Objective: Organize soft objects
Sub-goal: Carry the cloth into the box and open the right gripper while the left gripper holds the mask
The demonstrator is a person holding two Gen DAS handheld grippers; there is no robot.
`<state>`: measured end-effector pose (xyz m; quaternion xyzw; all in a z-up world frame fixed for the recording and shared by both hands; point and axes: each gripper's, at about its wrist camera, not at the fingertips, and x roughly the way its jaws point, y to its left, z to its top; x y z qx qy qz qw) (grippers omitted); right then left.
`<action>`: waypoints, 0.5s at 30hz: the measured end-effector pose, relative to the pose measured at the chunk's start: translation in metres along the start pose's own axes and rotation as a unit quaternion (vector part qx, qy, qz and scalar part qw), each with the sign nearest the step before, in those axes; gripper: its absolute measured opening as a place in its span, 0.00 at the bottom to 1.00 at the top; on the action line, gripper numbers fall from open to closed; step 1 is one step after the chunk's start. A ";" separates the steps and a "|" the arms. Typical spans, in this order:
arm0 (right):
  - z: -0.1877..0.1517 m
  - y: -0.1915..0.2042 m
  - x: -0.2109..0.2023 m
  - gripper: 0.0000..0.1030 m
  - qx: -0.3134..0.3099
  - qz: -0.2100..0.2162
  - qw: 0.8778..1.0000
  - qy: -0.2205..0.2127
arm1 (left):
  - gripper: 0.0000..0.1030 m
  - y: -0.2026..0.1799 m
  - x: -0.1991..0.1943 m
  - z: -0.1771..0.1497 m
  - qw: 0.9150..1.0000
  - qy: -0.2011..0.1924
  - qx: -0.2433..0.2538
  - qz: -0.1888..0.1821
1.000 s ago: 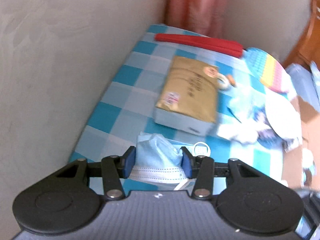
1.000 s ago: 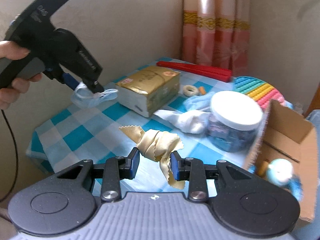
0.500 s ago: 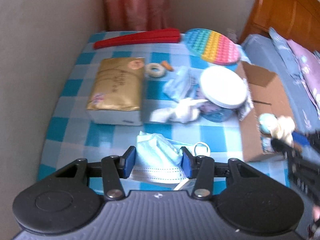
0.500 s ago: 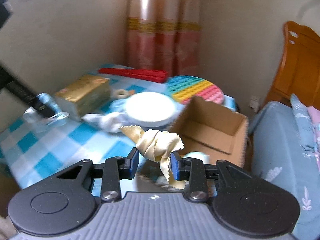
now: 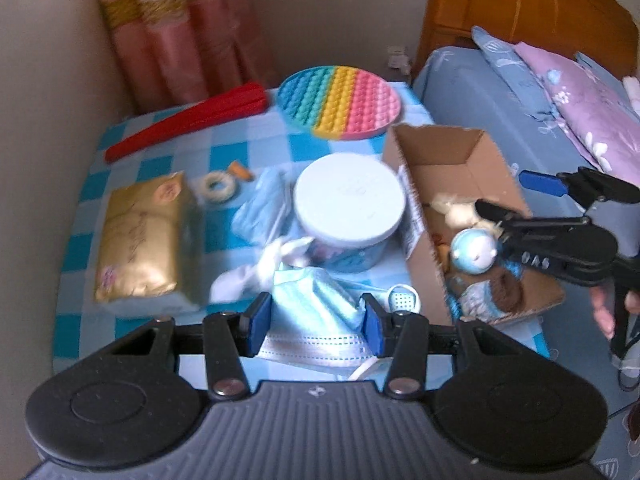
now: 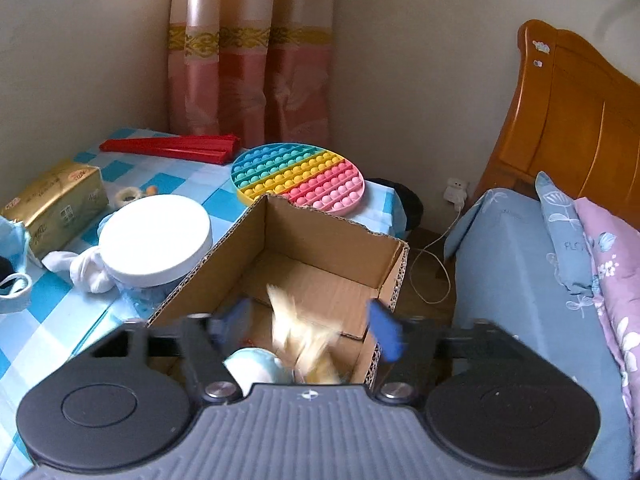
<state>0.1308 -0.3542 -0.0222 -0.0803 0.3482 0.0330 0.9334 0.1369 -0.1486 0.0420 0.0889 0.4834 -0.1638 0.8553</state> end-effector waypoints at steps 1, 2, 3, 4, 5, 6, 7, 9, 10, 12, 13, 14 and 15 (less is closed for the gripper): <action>-0.002 0.000 -0.001 0.88 0.003 0.001 1.000 -0.004 | 0.45 -0.004 0.001 0.004 1.000 -0.002 0.008 0.000; -0.003 0.000 -0.003 0.93 0.005 0.002 1.000 -0.005 | 0.45 -0.007 0.002 0.007 1.000 -0.003 0.015 0.000; -0.006 0.001 -0.007 0.95 0.008 0.005 1.000 -0.007 | 0.45 -0.012 0.003 0.010 1.000 -0.003 0.024 -0.002; -0.007 0.002 -0.011 0.96 0.009 0.012 1.000 -0.009 | 0.45 -0.016 0.004 0.014 1.000 -0.002 0.031 -0.004; -0.009 0.003 -0.015 0.98 0.010 0.019 1.000 -0.010 | 0.45 -0.021 0.005 0.017 0.999 0.000 0.041 -0.006; -0.012 0.005 -0.020 0.98 0.009 0.027 1.000 -0.009 | 0.45 -0.025 0.007 0.021 0.999 0.001 0.050 -0.008; -0.014 0.007 -0.024 0.99 0.005 0.034 0.999 -0.008 | 0.45 -0.030 0.009 0.024 0.998 0.005 0.061 -0.012; -0.020 0.012 -0.033 1.00 -0.003 0.043 0.999 -0.010 | 0.45 -0.041 0.013 0.031 0.997 0.013 0.078 -0.025; -0.021 0.014 -0.037 1.00 -0.007 0.048 0.999 -0.009 | 0.45 -0.047 0.015 0.034 0.995 0.019 0.093 -0.032; -0.026 0.017 -0.044 1.00 -0.011 0.055 0.998 -0.012 | 0.45 -0.060 0.020 0.043 0.993 0.025 0.113 -0.037; -0.027 0.018 -0.047 1.00 -0.012 0.059 0.998 -0.012 | 0.45 -0.066 0.021 0.046 0.991 0.024 0.124 -0.038; -0.029 0.018 -0.049 1.00 -0.010 0.062 0.998 -0.012 | 0.45 -0.073 0.024 0.050 0.990 0.022 0.135 -0.039; -0.031 0.019 -0.050 1.00 -0.008 0.063 0.998 -0.011 | 0.45 -0.079 0.026 0.054 0.989 0.021 0.143 -0.040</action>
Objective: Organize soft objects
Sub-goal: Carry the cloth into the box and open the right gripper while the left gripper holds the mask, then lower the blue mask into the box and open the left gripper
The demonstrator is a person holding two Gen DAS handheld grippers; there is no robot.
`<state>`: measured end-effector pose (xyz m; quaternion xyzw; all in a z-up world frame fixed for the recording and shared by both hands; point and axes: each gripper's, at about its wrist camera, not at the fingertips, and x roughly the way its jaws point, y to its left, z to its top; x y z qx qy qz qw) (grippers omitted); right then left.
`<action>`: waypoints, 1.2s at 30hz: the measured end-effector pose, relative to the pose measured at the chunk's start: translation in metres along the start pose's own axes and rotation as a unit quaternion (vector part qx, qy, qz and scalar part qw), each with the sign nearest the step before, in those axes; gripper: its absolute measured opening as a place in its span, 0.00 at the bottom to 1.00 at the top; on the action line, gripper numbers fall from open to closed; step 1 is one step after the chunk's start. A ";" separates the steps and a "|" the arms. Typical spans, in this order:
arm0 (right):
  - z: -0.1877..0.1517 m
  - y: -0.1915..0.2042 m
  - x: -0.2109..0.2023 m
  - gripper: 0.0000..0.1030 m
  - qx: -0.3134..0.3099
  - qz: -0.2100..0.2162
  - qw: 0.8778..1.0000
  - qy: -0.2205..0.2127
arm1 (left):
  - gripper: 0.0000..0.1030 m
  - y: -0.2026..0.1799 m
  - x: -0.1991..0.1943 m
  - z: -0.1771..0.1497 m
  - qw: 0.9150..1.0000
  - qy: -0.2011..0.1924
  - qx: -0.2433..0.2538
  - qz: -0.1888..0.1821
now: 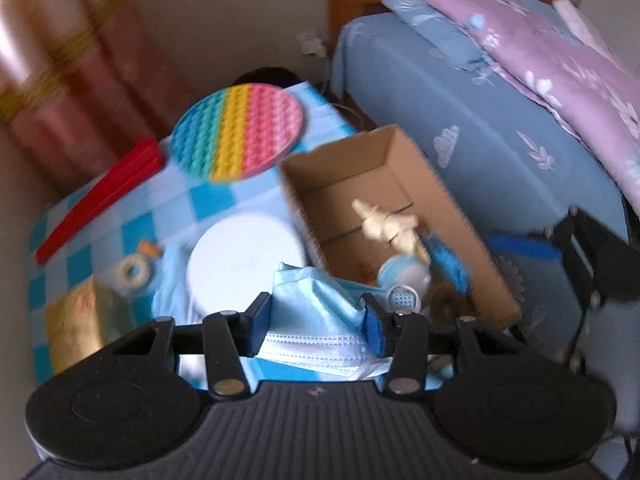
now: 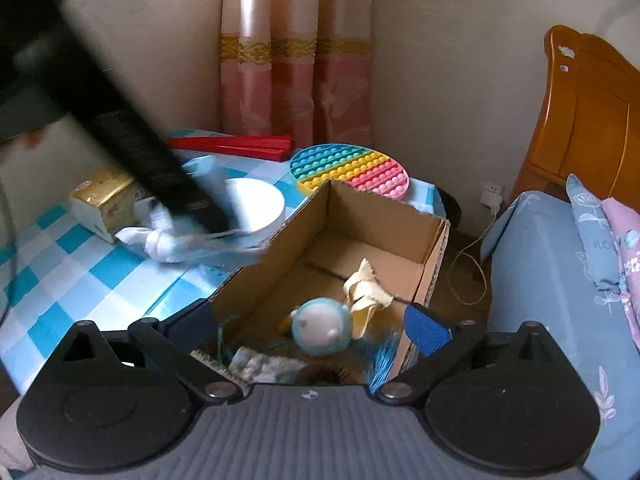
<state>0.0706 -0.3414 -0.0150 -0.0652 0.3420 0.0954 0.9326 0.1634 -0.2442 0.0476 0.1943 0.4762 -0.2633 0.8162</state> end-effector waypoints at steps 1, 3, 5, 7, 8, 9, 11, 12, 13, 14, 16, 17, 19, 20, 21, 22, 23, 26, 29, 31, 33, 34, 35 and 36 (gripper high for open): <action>-0.001 0.001 -0.001 1.00 0.001 0.001 1.000 0.002 | 0.45 -0.004 0.004 0.006 1.000 0.001 0.005 -0.003; -0.003 0.002 -0.002 1.00 0.002 0.003 1.000 0.003 | 0.45 -0.008 0.013 0.020 1.000 0.001 0.004 -0.018; -0.004 0.002 -0.003 1.00 0.000 0.000 1.000 0.004 | 0.45 -0.011 0.021 0.031 1.000 0.000 0.003 -0.025; -0.006 0.002 -0.004 1.00 0.000 0.000 1.000 0.003 | 0.49 -0.015 0.030 0.041 1.000 -0.006 0.005 -0.026; -0.005 0.001 -0.004 1.00 0.000 0.000 1.000 0.003 | 0.53 -0.016 0.033 0.045 1.000 -0.010 0.002 -0.026; -0.005 0.001 -0.005 1.00 0.001 0.000 1.000 0.003 | 0.68 -0.015 0.037 0.048 0.999 -0.015 -0.003 -0.029; -0.006 0.000 -0.005 1.00 0.004 0.002 1.000 0.003 | 0.88 -0.011 0.041 0.051 0.999 -0.026 -0.016 -0.039; -0.006 -0.001 -0.004 1.00 0.005 0.003 1.000 0.004 | 0.88 -0.010 0.041 0.051 0.999 -0.032 -0.019 -0.037; -0.006 -0.001 -0.004 1.00 0.006 0.003 1.000 0.004 | 0.88 -0.011 0.042 0.051 0.999 -0.036 -0.018 -0.032; -0.006 -0.001 -0.005 1.00 0.006 0.004 1.000 0.004 | 0.88 -0.011 0.041 0.050 0.999 -0.036 -0.014 -0.031; -0.006 0.001 -0.005 1.00 0.005 0.005 1.000 0.003 | 0.88 -0.010 0.040 0.048 0.999 -0.035 -0.010 -0.028; -0.006 0.001 -0.005 1.00 0.005 0.005 1.000 0.003 | 0.88 -0.009 0.038 0.046 0.999 -0.035 -0.009 -0.027; -0.006 0.003 -0.006 1.00 0.006 0.006 1.000 0.002 | 0.88 -0.008 0.035 0.042 0.999 -0.035 -0.006 -0.025; -0.005 0.004 -0.007 1.00 0.006 0.008 1.000 0.002 | 0.88 -0.008 0.033 0.040 0.999 -0.036 -0.005 -0.023; -0.005 0.005 -0.008 1.00 0.007 0.008 1.000 0.003 | 0.88 -0.007 0.030 0.037 0.999 -0.037 -0.004 -0.020; -0.004 0.007 -0.008 1.00 0.007 0.009 1.000 0.003 | 0.89 -0.006 0.027 0.033 0.999 -0.040 -0.004 -0.017; -0.004 0.009 -0.009 1.00 0.006 0.009 1.000 0.003 | 0.89 -0.005 0.024 0.028 0.999 -0.045 -0.005 -0.013; -0.005 0.016 -0.013 1.00 0.002 0.006 1.000 0.001 | 0.90 -0.001 0.014 0.013 0.998 -0.057 -0.004 -0.007; -0.006 0.022 -0.018 1.00 0.007 0.007 1.000 0.001 | 0.91 0.001 0.003 -0.005 0.997 -0.072 -0.005 -0.002; -0.007 0.026 -0.021 1.00 0.009 0.005 1.000 0.002 | 0.94 0.003 -0.005 -0.019 0.996 -0.086 -0.005 0.005; -0.008 0.031 -0.023 1.00 0.009 0.004 1.000 0.003 | 0.95 0.005 -0.014 -0.035 0.995 -0.098 -0.006 0.012; -0.009 0.032 -0.025 1.00 0.010 0.004 1.000 0.003 | 0.95 0.005 -0.018 -0.042 0.994 -0.104 -0.007 0.015; -0.009 0.035 -0.026 1.00 0.009 0.004 1.000 0.003 | 0.95 0.006 -0.022 -0.051 0.993 -0.114 -0.006 0.018; -0.010 0.038 -0.028 1.00 0.008 0.003 1.000 0.003 | 0.95 0.007 -0.025 -0.058 0.993 -0.118 -0.006 0.021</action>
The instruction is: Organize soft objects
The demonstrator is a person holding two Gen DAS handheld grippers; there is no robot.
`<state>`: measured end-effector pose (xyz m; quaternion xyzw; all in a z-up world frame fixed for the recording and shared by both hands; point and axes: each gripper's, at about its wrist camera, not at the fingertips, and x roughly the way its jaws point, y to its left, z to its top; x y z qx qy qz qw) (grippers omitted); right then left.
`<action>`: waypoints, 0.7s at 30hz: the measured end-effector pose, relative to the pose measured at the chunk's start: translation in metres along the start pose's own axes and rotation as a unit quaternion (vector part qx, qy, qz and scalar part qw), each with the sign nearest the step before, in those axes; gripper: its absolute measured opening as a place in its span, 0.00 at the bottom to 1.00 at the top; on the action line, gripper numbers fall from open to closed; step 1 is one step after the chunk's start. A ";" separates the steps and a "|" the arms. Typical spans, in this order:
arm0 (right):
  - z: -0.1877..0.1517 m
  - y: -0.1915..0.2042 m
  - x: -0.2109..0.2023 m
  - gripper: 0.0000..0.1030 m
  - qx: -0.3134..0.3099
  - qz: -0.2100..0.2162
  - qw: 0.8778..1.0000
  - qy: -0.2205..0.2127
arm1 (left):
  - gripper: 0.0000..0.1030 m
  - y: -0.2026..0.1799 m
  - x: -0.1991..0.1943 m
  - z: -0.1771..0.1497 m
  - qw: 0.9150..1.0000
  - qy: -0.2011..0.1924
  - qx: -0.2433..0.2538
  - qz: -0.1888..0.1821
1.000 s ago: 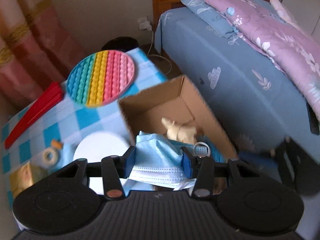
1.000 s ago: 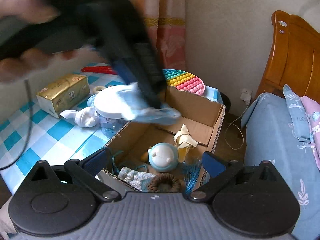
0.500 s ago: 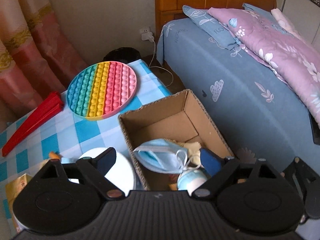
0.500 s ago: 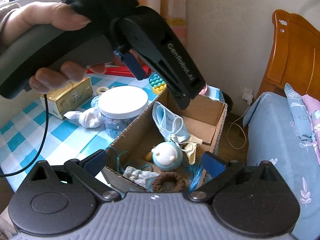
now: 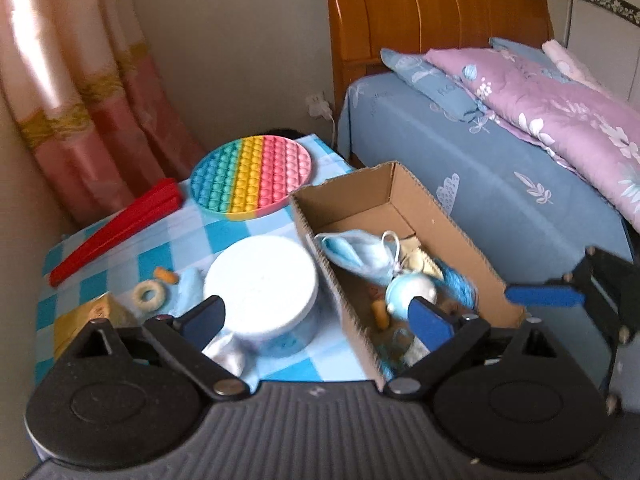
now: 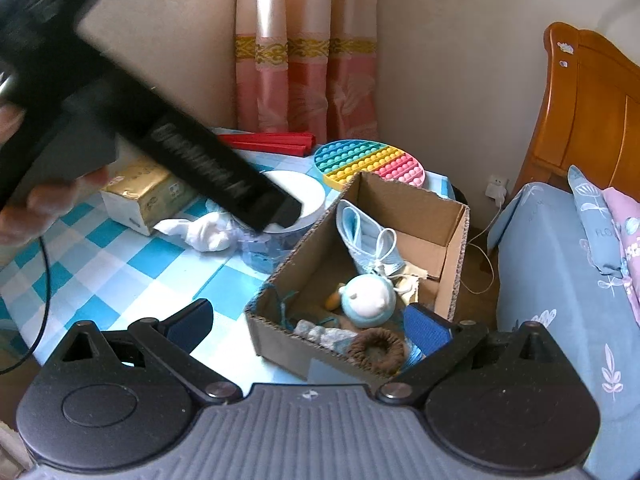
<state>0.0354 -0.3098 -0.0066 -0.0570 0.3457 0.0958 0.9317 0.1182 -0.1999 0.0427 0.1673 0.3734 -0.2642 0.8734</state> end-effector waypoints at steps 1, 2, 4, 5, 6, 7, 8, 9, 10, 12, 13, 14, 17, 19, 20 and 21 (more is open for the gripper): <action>0.000 0.002 -0.001 1.00 0.000 -0.001 1.000 0.000 | 0.95 0.001 -0.005 -0.007 1.000 -0.003 0.002 0.004; 0.000 0.005 -0.002 1.00 0.000 -0.002 1.000 0.001 | 0.95 0.001 -0.009 -0.014 1.000 -0.005 0.005 0.008; -0.001 0.010 -0.004 1.00 -0.001 -0.001 1.000 0.000 | 0.95 0.004 -0.017 -0.026 1.000 -0.010 0.007 0.017; -0.001 0.012 -0.005 1.00 -0.001 0.000 1.000 0.000 | 0.95 0.006 -0.022 -0.033 1.000 -0.014 0.004 0.021; -0.002 0.015 -0.005 1.00 0.000 0.001 1.000 0.000 | 0.95 0.008 -0.026 -0.039 1.000 -0.017 0.000 0.024; -0.001 0.017 -0.006 1.00 0.000 0.001 1.000 0.000 | 0.95 0.010 -0.029 -0.046 0.999 -0.020 -0.005 0.026; -0.002 0.020 -0.005 1.00 -0.001 0.001 1.000 0.001 | 0.95 0.012 -0.033 -0.051 0.999 -0.022 -0.010 0.029; -0.002 0.022 -0.005 1.00 -0.003 0.000 1.000 0.002 | 0.95 0.015 -0.035 -0.056 0.999 -0.023 -0.016 0.033; -0.002 0.025 -0.004 1.00 -0.004 -0.001 1.000 0.004 | 0.95 0.018 -0.038 -0.062 0.999 -0.024 -0.022 0.036; -0.002 0.029 -0.003 1.00 -0.007 -0.003 1.000 0.007 | 0.95 0.025 -0.044 -0.072 0.998 -0.029 -0.042 0.044; -0.001 0.030 -0.002 1.00 -0.008 -0.004 1.000 0.008 | 0.96 0.029 -0.046 -0.077 0.997 -0.030 -0.055 0.050; -0.001 0.032 -0.001 1.00 -0.008 -0.005 1.000 0.010 | 0.97 0.033 -0.047 -0.082 0.996 -0.028 -0.065 0.056; 0.002 0.038 0.002 1.00 -0.012 -0.007 1.000 0.014 | 0.98 0.040 -0.044 -0.094 0.995 -0.027 -0.071 0.068; 0.004 0.041 0.003 1.00 -0.012 -0.008 1.000 0.014 | 0.98 0.045 -0.040 -0.099 0.994 -0.022 -0.071 0.078; 0.005 0.043 0.004 1.00 -0.010 -0.008 1.000 0.013 | 0.98 0.047 -0.039 -0.102 0.994 -0.022 -0.070 0.079; 0.005 0.045 0.005 1.00 -0.009 -0.006 1.000 0.014 | 0.98 0.050 -0.037 -0.105 0.994 -0.021 -0.071 0.078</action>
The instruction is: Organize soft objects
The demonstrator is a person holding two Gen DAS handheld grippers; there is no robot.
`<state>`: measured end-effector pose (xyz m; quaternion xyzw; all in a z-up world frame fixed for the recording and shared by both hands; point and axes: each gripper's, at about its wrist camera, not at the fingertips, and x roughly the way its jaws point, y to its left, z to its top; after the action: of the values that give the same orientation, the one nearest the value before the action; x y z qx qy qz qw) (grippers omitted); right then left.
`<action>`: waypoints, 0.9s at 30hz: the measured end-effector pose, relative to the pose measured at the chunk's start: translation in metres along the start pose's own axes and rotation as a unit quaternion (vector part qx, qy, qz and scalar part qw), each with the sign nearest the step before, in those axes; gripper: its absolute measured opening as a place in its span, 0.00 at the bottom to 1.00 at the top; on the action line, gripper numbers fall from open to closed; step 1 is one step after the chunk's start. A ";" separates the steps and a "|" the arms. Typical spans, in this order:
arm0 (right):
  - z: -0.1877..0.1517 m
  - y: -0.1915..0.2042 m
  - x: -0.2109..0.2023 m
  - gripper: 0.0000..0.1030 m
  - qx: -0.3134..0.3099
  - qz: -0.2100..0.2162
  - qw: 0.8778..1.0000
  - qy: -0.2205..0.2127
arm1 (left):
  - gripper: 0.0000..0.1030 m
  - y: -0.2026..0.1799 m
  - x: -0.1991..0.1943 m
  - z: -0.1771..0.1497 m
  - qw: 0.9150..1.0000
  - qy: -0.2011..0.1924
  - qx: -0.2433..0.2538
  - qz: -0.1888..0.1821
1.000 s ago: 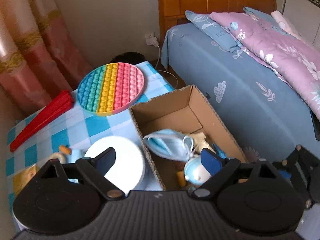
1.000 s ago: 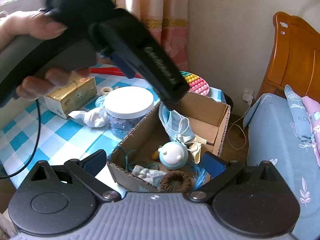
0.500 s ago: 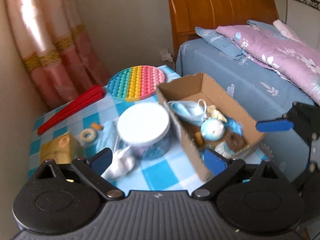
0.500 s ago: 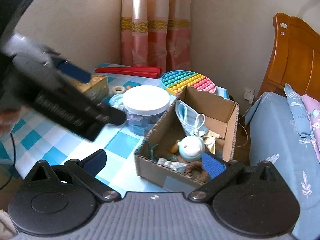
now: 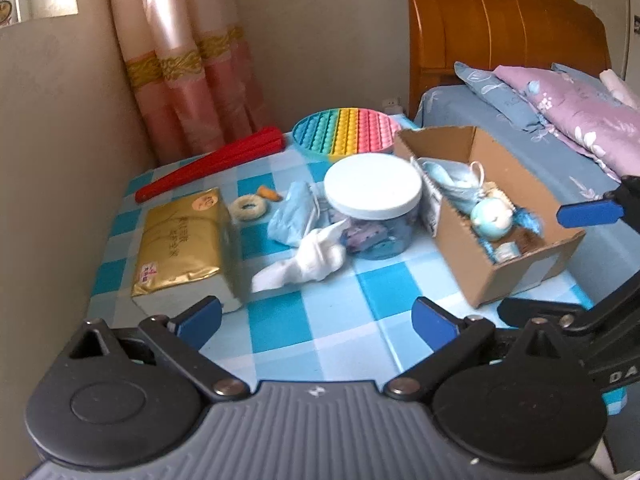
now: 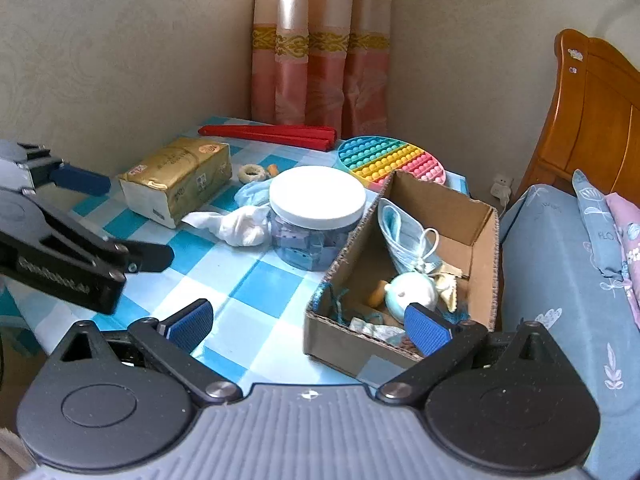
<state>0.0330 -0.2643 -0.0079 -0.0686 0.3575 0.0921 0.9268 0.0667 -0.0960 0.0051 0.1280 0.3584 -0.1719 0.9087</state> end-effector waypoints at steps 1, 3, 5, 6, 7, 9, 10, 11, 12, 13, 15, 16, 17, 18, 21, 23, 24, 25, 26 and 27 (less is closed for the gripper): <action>0.001 0.002 0.002 1.00 0.001 0.003 1.000 0.002 | 0.98 0.002 0.002 -0.002 1.000 0.002 0.002 -0.004; 0.002 0.007 0.006 1.00 0.000 0.008 1.000 0.009 | 0.98 0.006 0.007 -0.003 1.000 0.008 0.011 -0.005; 0.003 0.012 0.010 1.00 -0.009 0.011 1.000 0.019 | 0.98 0.008 0.012 -0.003 0.999 0.013 0.032 -0.010; 0.002 0.015 0.012 1.00 -0.015 0.013 1.000 0.024 | 0.98 0.009 0.014 -0.002 0.999 0.015 0.041 -0.012; 0.002 0.017 0.013 1.00 -0.019 0.015 0.999 0.029 | 0.98 0.010 0.016 -0.001 0.998 0.018 0.051 -0.014; 0.001 0.020 0.017 1.00 -0.027 0.021 0.999 0.038 | 0.98 0.010 0.023 0.003 0.997 0.023 0.077 -0.022; 0.000 0.022 0.018 1.00 -0.031 0.023 0.998 0.042 | 0.98 0.010 0.027 0.006 0.995 0.028 0.090 -0.027; 0.000 0.023 0.020 1.00 -0.036 0.025 0.998 0.047 | 0.98 0.010 0.030 0.008 0.994 0.031 0.099 -0.029; -0.001 0.025 0.021 1.00 -0.040 0.025 0.998 0.050 | 0.97 0.009 0.032 0.011 0.993 0.032 0.108 -0.033; -0.001 0.026 0.022 1.00 -0.045 0.025 0.997 0.052 | 0.97 0.008 0.035 0.014 0.992 0.032 0.119 -0.039; -0.001 0.027 0.024 1.00 -0.052 0.029 0.997 0.053 | 0.97 0.006 0.042 0.021 0.990 0.027 0.128 -0.051; 0.000 0.027 0.024 1.00 -0.053 0.030 0.997 0.054 | 0.95 0.004 0.048 0.024 0.990 0.027 0.129 -0.053; 0.000 0.027 0.025 1.00 -0.053 0.032 0.997 0.054 | 0.94 0.003 0.054 0.028 0.990 0.028 0.129 -0.053; 0.001 0.027 0.026 1.00 -0.054 0.034 0.997 0.053 | 0.91 0.003 0.060 0.032 0.990 0.027 0.129 -0.054; 0.002 0.025 0.028 1.00 -0.058 0.037 0.996 0.053 | 0.83 0.003 0.078 0.040 0.990 0.035 0.124 -0.064; 0.001 0.023 0.030 1.00 -0.059 0.041 0.996 0.054 | 0.79 0.002 0.089 0.043 0.989 0.046 0.122 -0.073; 0.001 0.022 0.031 1.00 -0.059 0.042 0.996 0.055 | 0.76 0.002 0.096 0.044 0.988 0.054 0.123 -0.075; 0.000 0.021 0.031 1.00 -0.059 0.044 0.996 0.056 | 0.72 0.001 0.100 0.044 0.988 0.060 0.123 -0.076; 0.000 0.019 0.033 1.00 -0.058 0.046 0.996 0.057 | 0.70 0.001 0.104 0.044 0.987 0.065 0.123 -0.077; 0.000 0.019 0.033 1.00 -0.058 0.046 0.996 0.056 | 0.66 0.002 0.109 0.045 0.987 0.069 0.119 -0.077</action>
<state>0.0530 -0.2419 -0.0318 -0.1111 0.4052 0.1517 0.8947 0.1688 -0.1344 -0.0385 0.2191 0.4059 -0.2737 0.8440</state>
